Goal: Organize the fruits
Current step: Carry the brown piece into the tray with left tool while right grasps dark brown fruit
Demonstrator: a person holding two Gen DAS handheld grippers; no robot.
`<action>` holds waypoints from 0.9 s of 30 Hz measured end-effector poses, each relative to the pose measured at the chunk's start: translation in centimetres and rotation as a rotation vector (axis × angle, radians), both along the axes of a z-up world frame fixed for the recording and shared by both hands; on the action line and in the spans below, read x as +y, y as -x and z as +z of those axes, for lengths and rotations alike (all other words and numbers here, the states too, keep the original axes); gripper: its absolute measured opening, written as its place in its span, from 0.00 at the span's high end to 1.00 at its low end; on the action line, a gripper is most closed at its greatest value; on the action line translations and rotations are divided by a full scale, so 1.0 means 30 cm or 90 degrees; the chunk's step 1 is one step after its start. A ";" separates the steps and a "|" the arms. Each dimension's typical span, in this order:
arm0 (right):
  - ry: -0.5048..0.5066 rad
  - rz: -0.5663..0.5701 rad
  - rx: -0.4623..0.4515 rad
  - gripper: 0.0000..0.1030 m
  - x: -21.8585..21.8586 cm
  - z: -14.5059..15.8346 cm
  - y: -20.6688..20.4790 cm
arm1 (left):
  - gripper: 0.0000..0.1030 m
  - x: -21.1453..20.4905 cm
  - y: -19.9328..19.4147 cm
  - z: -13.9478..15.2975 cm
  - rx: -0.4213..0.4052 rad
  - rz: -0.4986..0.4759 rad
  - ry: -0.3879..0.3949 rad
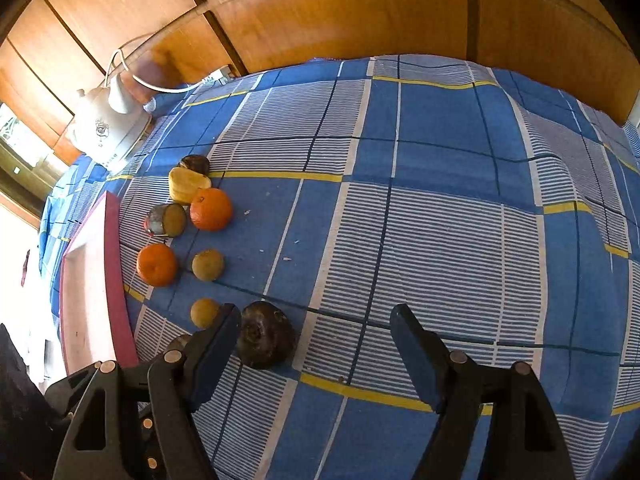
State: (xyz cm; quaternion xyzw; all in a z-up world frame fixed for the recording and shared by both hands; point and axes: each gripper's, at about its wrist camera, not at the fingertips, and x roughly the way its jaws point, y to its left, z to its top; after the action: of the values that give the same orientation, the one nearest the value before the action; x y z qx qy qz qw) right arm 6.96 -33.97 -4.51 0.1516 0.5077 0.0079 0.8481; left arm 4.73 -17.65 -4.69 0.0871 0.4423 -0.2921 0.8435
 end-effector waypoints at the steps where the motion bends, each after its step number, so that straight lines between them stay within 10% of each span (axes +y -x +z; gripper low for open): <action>1: -0.002 0.000 0.000 0.24 0.001 0.000 -0.001 | 0.78 0.002 0.002 0.001 0.001 -0.001 0.004; 27: -0.007 0.098 0.023 0.24 0.116 -0.045 -0.025 | 0.78 0.289 0.007 0.164 -0.013 0.103 0.116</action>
State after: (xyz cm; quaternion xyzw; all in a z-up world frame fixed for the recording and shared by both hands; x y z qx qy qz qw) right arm 7.72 -30.47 -5.87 0.1171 0.5330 0.0733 0.8348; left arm 4.52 -8.99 0.22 -0.0226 0.4107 -0.2608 0.8734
